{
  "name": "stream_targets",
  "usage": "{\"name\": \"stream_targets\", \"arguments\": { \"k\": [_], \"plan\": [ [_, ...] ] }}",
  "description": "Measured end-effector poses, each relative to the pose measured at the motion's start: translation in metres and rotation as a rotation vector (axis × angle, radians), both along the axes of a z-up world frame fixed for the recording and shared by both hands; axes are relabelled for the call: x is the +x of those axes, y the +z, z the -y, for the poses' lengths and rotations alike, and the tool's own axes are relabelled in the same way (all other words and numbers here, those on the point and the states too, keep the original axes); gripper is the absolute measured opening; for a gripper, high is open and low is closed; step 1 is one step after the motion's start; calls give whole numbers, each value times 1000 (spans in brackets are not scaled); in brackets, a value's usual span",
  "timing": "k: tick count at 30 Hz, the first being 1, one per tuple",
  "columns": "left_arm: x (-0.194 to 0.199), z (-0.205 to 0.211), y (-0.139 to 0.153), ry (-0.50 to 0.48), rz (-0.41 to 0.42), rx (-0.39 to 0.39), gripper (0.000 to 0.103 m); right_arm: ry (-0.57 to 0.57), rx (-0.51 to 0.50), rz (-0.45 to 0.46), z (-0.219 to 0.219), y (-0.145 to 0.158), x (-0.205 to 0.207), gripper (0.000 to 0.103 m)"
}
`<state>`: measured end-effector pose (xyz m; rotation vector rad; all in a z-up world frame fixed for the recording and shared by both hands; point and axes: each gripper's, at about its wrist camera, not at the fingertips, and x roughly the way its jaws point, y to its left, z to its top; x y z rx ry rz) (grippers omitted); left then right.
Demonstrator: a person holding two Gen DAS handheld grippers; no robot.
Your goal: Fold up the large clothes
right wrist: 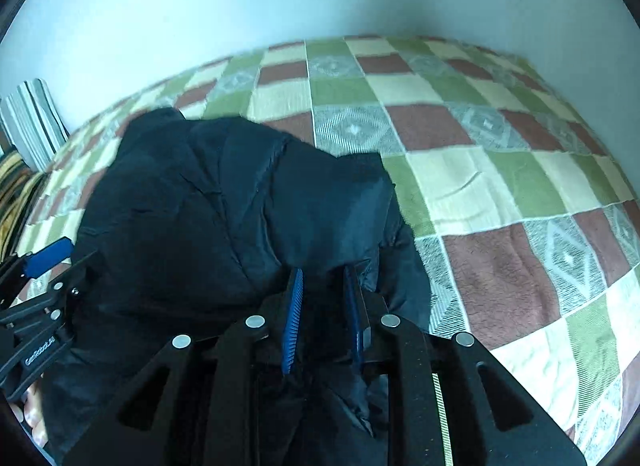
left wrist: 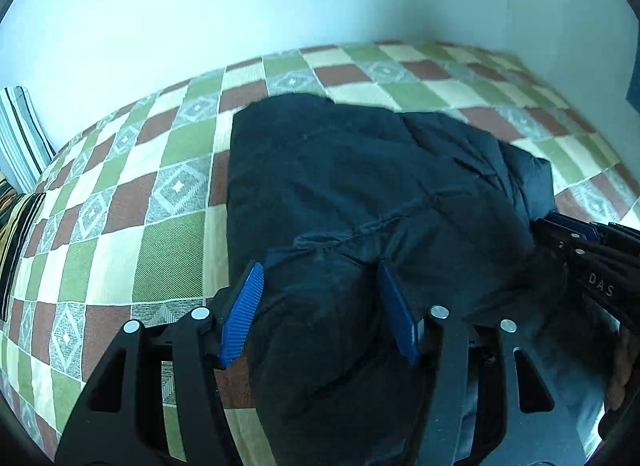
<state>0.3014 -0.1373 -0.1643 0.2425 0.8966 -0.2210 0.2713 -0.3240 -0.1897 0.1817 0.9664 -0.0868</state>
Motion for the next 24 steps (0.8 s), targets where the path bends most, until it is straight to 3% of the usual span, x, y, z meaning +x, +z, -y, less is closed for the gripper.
{"name": "stream_targets", "arguments": {
  "k": [5,10,13,18,24],
  "plan": [
    [14,7,-27,-12,-46,21,61,-13,1,-28,-1,-31,11,22],
    [6,5,-11,-3,-21,29,61,-23,-14,5,-3,-13,1,23],
    [-9,-7,3,39,-23,-24,60,-35,2,46,0,4,-22,23],
    [-51,-25,21,69,43,-55,60,-34,2,80,3,18,-66,23],
    [-70,-24,3,44,24,-39,60,-15,0,48,0,7,-88,23]
  ]
}}
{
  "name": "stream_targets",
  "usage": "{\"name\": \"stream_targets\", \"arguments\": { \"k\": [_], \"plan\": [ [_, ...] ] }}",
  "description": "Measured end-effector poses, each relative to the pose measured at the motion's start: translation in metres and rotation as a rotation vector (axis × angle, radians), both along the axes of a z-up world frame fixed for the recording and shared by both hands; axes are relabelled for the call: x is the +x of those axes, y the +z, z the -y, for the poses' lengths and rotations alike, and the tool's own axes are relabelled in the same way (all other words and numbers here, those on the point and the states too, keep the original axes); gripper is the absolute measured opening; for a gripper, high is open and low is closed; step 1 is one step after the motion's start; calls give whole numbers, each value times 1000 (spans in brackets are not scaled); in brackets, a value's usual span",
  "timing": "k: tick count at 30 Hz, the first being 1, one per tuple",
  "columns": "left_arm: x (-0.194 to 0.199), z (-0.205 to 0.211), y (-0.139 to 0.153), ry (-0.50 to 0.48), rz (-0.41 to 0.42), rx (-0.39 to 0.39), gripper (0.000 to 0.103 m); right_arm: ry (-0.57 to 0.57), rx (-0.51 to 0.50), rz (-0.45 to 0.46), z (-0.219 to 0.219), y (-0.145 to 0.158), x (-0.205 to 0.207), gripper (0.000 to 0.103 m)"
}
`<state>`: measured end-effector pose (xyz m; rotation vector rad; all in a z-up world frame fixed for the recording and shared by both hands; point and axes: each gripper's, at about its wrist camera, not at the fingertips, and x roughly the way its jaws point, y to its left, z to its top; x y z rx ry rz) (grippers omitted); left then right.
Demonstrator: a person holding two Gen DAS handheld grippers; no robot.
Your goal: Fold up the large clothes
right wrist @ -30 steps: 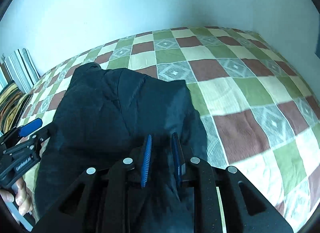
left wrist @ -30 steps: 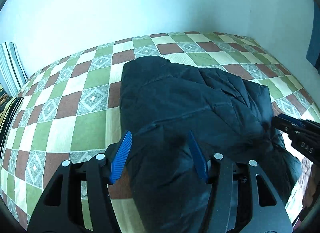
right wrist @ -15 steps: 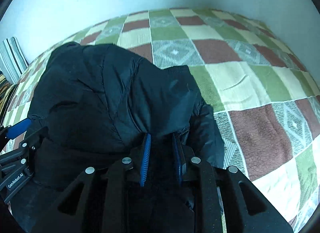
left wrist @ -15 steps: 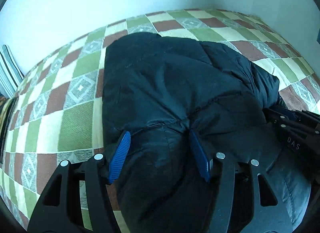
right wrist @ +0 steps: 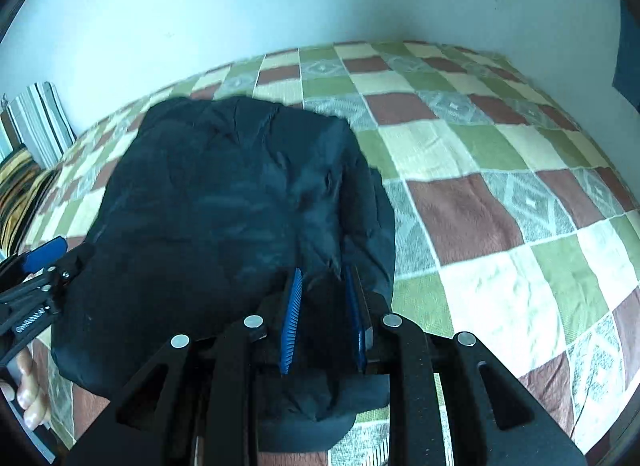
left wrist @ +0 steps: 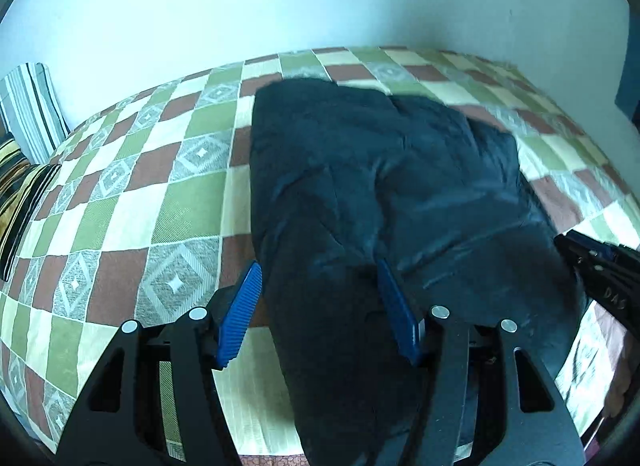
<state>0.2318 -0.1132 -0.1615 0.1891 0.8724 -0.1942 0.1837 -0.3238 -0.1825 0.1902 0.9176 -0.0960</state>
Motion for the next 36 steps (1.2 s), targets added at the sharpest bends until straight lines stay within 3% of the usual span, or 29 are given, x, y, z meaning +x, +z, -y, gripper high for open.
{"name": "stream_targets", "arguments": {
  "k": [5,9,16,20,33,36],
  "plan": [
    [10,-2,-24,1,-70,-41,61,3,57,-71,2,-32,9,24],
    [5,6,-34,4,-23,20,62,-8,68,-66,2,-42,10,24],
    [-2,-1,-20,40,13,-20,63,-21,27,-21,-2,-27,2,30],
    [-9,-6,-12,72,34,-28,70,-42,-1,25,-3,-10,-10,49],
    [-38,-7,12,85,88,-27,85,-23,-22,106,-19,25,-45,59],
    [-52,-8,22,80,113,-37,91,-26,-29,138,-22,39,-56,68]
  ]
}}
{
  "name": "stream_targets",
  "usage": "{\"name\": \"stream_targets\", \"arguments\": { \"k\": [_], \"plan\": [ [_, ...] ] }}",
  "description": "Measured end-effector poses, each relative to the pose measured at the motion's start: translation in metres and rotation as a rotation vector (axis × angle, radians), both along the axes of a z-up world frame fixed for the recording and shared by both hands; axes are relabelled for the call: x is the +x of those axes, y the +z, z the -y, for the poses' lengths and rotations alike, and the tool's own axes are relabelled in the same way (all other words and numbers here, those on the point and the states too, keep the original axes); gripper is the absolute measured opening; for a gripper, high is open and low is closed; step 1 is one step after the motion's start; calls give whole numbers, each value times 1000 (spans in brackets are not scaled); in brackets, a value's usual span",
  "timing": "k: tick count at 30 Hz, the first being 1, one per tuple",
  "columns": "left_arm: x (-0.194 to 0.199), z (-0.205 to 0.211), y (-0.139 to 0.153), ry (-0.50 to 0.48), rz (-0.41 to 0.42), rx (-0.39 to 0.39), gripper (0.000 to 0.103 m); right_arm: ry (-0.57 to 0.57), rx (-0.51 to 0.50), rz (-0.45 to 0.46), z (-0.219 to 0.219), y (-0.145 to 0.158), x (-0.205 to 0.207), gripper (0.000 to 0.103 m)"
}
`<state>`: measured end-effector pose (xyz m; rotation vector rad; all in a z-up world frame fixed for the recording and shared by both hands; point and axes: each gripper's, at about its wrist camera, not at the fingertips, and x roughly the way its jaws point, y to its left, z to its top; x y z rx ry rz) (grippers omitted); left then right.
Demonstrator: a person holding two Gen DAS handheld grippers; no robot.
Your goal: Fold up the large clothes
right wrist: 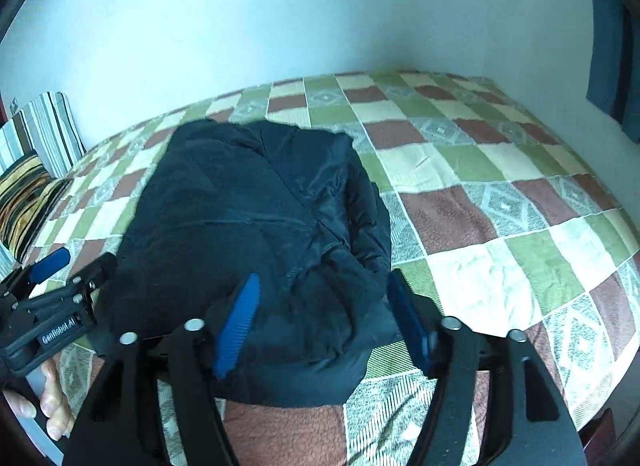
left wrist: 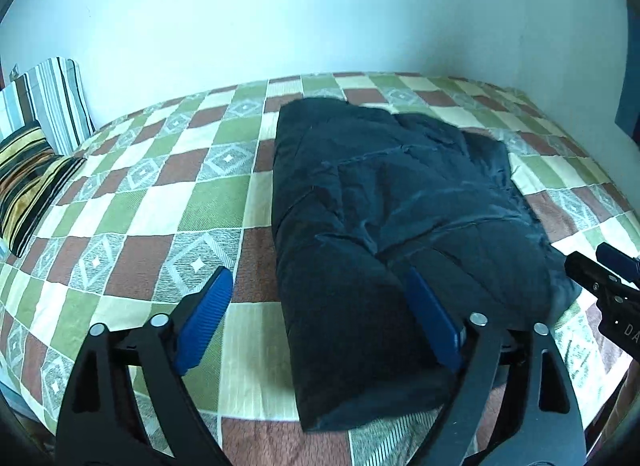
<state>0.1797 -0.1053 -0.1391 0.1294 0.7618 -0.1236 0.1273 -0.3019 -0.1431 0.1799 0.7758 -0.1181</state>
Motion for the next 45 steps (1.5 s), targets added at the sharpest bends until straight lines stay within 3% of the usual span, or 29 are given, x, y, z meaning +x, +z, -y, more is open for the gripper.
{"name": "stream_targets", "arguments": {
  "k": [6,16,45],
  "plan": [
    [-27,-4,27,28,75,2,94,-17,-20,47,-5,27,-20,74],
    [-60,-13,61,32,128,-54,96,-7,-22,74,-12,42,-38,75],
    [-69,-15,69,30,113,-68,96,6,-37,84,-24,48,-44,76]
  ]
}}
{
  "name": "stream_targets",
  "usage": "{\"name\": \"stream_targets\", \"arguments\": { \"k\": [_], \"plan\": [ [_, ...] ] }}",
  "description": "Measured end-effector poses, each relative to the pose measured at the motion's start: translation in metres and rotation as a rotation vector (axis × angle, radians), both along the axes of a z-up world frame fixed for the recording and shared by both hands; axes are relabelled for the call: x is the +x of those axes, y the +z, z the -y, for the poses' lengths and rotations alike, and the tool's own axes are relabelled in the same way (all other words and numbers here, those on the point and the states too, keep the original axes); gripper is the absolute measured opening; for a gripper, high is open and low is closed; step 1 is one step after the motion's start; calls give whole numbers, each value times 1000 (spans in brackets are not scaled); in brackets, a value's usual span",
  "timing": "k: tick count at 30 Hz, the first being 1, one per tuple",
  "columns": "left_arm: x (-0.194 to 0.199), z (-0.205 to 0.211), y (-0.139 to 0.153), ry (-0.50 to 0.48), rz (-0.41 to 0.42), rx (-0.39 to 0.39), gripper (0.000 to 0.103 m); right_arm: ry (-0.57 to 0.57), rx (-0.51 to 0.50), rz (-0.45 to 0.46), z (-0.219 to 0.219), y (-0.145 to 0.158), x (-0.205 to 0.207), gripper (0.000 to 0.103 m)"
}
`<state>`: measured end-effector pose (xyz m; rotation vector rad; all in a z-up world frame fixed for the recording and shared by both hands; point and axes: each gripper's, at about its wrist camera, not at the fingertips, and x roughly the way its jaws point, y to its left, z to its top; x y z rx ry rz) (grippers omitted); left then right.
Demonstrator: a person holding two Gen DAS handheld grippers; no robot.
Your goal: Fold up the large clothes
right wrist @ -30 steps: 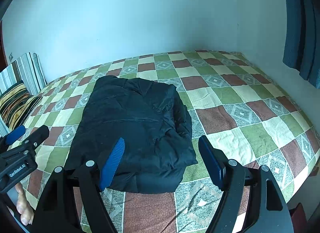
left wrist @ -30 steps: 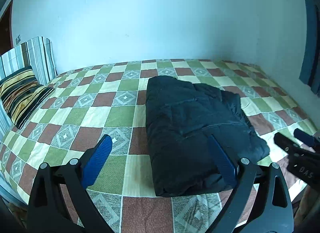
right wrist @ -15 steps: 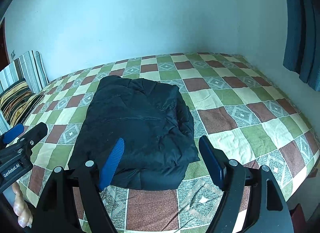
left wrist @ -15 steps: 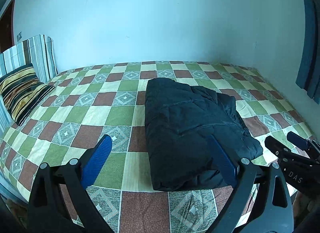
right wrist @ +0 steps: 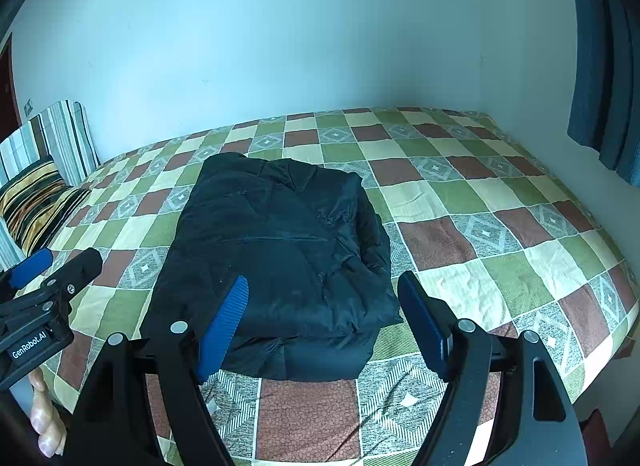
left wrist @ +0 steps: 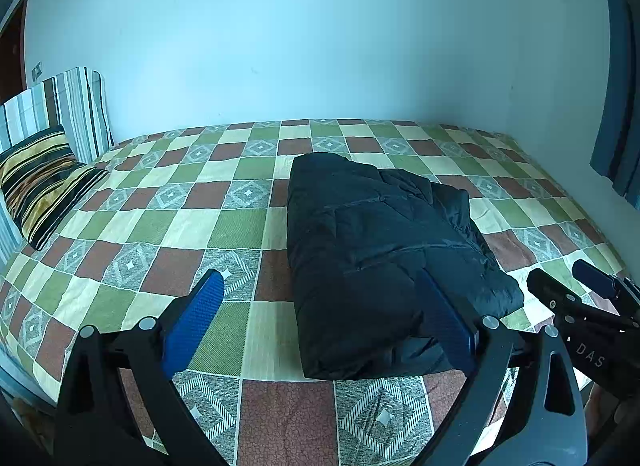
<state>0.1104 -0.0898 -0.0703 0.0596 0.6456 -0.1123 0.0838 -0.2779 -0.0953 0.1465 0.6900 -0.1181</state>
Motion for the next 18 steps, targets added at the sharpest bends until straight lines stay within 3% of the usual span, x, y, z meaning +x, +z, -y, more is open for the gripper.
{"name": "stream_targets", "arguments": {
  "k": [18],
  "plan": [
    [3,-5,-3,27,-8,5,97,12,1,-7,-4,-3,1,76]
  ]
}}
